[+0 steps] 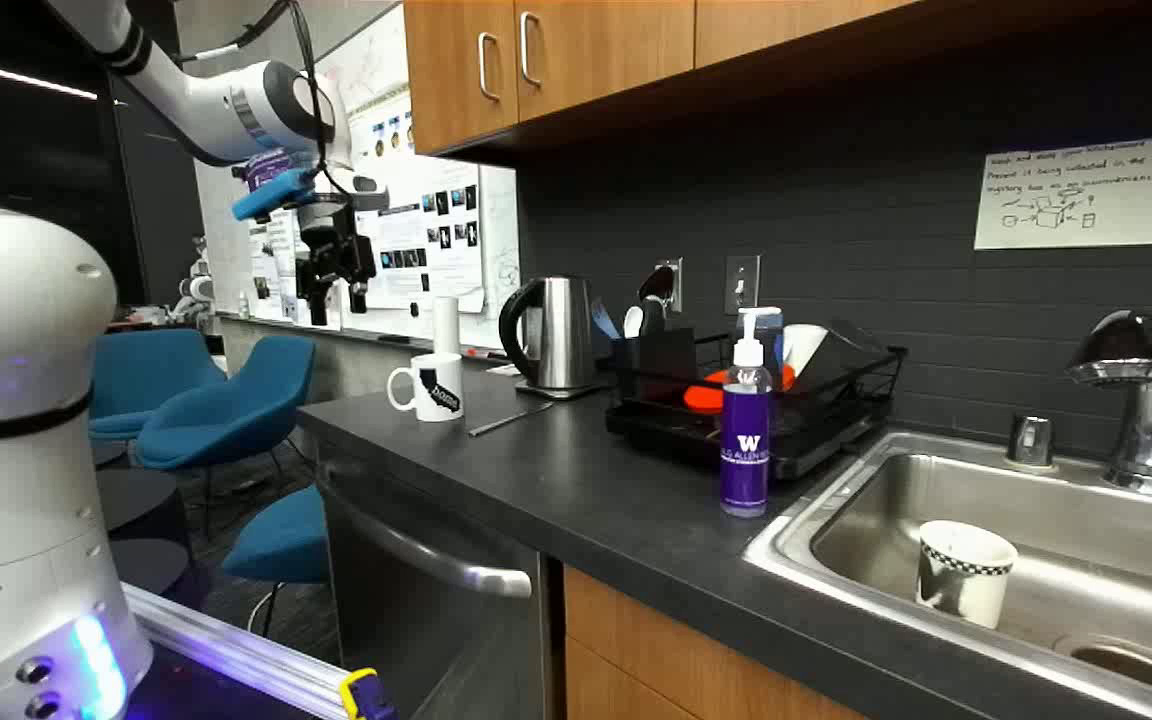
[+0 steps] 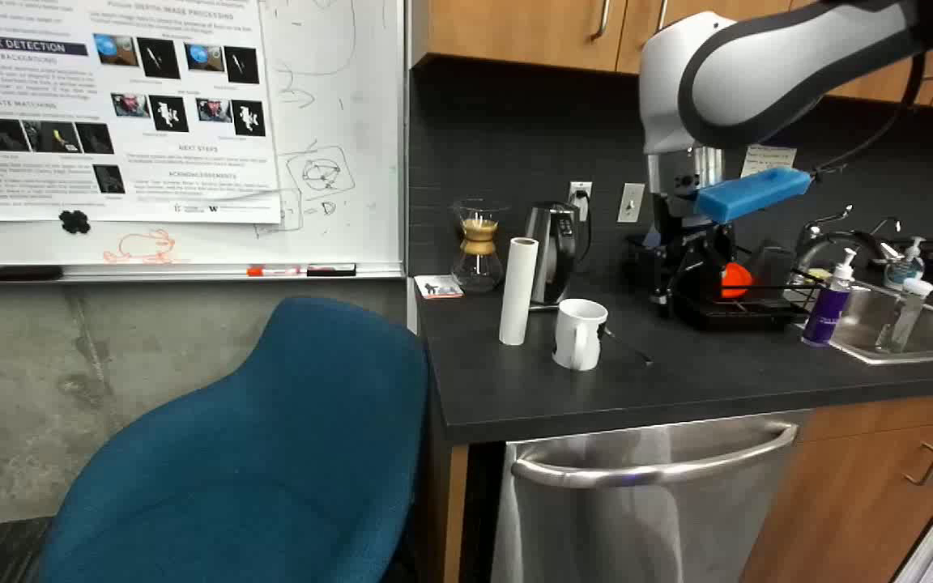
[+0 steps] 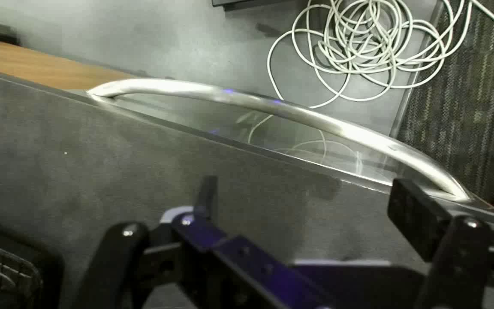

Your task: Remove the knife from the countertop, then remove the fork from the dishrack

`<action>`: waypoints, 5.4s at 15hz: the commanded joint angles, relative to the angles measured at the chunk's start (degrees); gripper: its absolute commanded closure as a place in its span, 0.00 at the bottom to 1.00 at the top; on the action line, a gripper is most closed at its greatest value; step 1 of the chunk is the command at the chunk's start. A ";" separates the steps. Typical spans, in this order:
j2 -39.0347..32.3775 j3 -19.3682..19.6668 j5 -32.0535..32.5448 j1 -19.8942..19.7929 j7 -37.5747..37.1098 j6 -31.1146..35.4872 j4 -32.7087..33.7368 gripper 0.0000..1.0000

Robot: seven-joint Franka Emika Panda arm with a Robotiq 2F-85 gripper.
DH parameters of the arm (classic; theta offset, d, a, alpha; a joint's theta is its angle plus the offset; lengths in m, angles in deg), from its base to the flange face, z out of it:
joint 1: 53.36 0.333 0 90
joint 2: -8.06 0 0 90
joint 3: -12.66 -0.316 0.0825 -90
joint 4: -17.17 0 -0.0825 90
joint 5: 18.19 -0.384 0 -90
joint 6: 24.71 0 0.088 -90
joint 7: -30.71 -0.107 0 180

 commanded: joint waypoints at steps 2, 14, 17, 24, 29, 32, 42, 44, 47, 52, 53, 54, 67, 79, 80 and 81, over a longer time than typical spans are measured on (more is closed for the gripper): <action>-0.05 1.36 0.55 1.15 -0.14 0.64 -0.18 0.00; -0.76 6.07 3.48 -0.86 2.03 13.04 -4.65 0.00; -1.68 7.48 4.11 -1.99 2.27 16.01 -4.92 0.00; -6.46 9.81 4.29 -4.45 1.99 22.16 -4.19 0.55; -9.79 10.70 4.09 -4.86 1.84 25.04 -4.45 0.32; -11.52 11.13 3.71 -4.67 1.94 26.52 -4.62 0.16; -17.79 13.70 2.92 -4.98 3.48 30.82 -1.31 0.00; -18.87 14.32 2.71 -4.89 4.40 31.11 -0.34 0.26; -20.83 14.71 2.70 -4.54 5.57 31.33 1.25 0.45; -24.21 14.85 2.46 -4.22 7.24 31.41 4.16 0.85; -24.71 14.88 2.38 -4.19 7.58 31.36 4.70 0.94; -25.48 14.94 2.54 -4.17 7.68 31.53 5.35 0.99; -32.72 16.02 0.96 -4.32 10.01 31.60 9.19 1.00; -31.80 16.10 0.11 -4.05 11.67 31.80 6.36 1.00; -31.35 16.08 0.07 -4.02 11.69 32.04 5.66 1.00; -30.99 16.04 0.02 -3.98 11.71 32.24 5.06 1.00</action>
